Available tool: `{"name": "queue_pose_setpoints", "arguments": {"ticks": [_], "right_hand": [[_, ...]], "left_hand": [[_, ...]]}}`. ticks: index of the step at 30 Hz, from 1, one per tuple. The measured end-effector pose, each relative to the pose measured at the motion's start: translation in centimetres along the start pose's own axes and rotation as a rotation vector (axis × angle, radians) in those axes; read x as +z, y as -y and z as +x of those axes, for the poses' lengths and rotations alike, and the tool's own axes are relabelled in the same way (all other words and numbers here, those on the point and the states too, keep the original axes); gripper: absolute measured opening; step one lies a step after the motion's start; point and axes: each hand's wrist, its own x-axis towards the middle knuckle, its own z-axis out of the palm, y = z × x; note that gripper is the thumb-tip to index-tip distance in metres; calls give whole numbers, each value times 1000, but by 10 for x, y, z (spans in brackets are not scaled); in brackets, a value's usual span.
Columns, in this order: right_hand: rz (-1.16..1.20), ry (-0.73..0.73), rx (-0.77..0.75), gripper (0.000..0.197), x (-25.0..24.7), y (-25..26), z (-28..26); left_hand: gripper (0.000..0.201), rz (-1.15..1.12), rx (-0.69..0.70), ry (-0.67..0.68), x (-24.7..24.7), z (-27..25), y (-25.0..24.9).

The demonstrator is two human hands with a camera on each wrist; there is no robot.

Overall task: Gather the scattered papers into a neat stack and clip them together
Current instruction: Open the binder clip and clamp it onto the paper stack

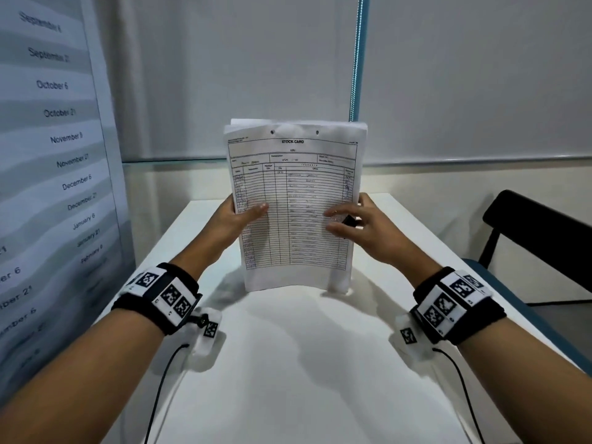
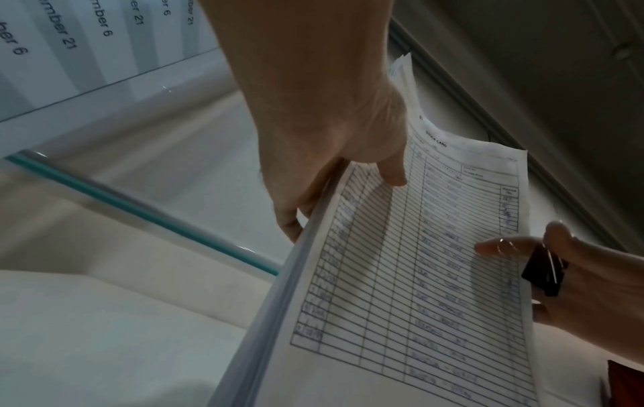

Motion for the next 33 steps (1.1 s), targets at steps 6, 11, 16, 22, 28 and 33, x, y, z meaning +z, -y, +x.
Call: {"name": "queue_pose_setpoints", "arguments": {"ticks": [6,11,16,22,28,33], "right_hand": [[128,-64,-53,38,5,0,1],[53,-110,-78,42,11,6,8],[110,-200,-58,20,5,9,9],[69,-76,-11,27,5,4,2],[38,-153,-73,32,-5,14,-2],[94,-259,-138,33,-12,38,10]], "left_hand": [[44,-148,172,-234,4,-8,-25],[4,-134,210,-239,25,-9,-49],[21,-207,255,-338,18,-2,-52],[30,-62,211,-289,15,-5,-45],[27,-36,235,-275,8,-4,-45],[31,-110,326,-297,10,-5,-55]]}}
